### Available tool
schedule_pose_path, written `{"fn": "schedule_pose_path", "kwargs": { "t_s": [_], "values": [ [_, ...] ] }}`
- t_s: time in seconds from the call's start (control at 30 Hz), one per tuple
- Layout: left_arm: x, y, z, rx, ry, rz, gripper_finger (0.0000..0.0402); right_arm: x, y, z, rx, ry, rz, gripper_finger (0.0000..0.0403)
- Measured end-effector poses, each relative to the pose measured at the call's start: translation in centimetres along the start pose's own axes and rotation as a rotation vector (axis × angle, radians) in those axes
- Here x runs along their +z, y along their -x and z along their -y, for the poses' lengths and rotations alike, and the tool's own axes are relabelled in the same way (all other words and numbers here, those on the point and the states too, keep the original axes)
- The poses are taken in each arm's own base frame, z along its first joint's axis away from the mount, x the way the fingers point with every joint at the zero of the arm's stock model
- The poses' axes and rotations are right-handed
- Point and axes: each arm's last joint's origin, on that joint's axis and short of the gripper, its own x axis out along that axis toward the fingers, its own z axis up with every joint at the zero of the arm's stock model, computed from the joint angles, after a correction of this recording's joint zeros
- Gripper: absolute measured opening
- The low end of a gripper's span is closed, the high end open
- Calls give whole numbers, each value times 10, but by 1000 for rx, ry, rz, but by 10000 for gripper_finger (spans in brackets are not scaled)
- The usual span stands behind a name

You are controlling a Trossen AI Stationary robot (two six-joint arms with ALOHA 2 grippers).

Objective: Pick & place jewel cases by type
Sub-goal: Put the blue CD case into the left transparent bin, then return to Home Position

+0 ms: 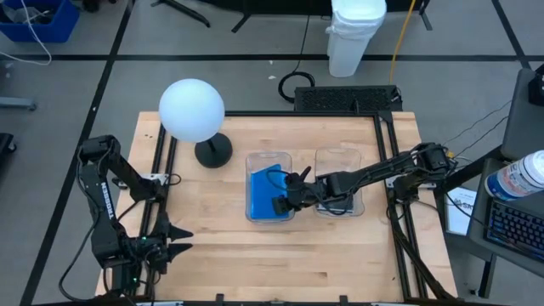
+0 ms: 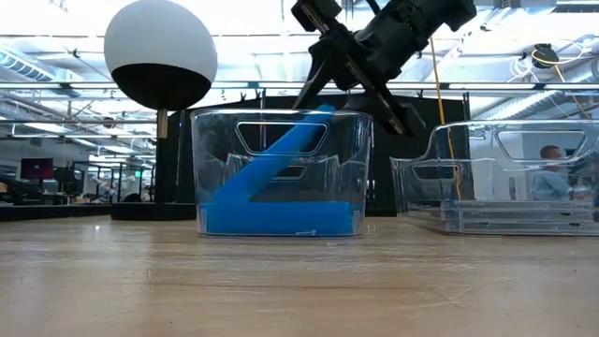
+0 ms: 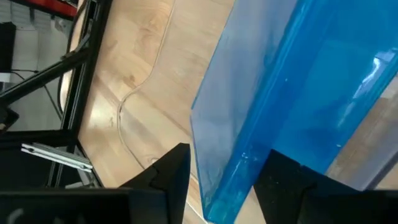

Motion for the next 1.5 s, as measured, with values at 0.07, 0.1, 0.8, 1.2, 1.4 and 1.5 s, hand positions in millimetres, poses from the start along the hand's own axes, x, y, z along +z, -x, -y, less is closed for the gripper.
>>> {"fn": "schedule_pose_path", "kwargs": {
  "t_s": [0.07,0.1,0.8,1.2,1.4,1.5],
  "values": [
    [0,0,0,-14,4,-12,184,-1,0,1,-8,2,-29,151],
    [0,0,1,-17,5,-14,184,-2,0,2,-14,3,-49,150],
    [5,-16,-9,104,-6,-6,184,12,80,-14,46,513,69,146],
    [43,-58,-80,95,-84,-100,77,3,150,-28,153,1251,257,82],
    [66,-43,-147,-131,-49,299,12,10,191,-18,165,1500,321,7],
    [60,-12,-192,-15,21,421,8,20,215,-13,153,1469,421,12]
  ]
}}
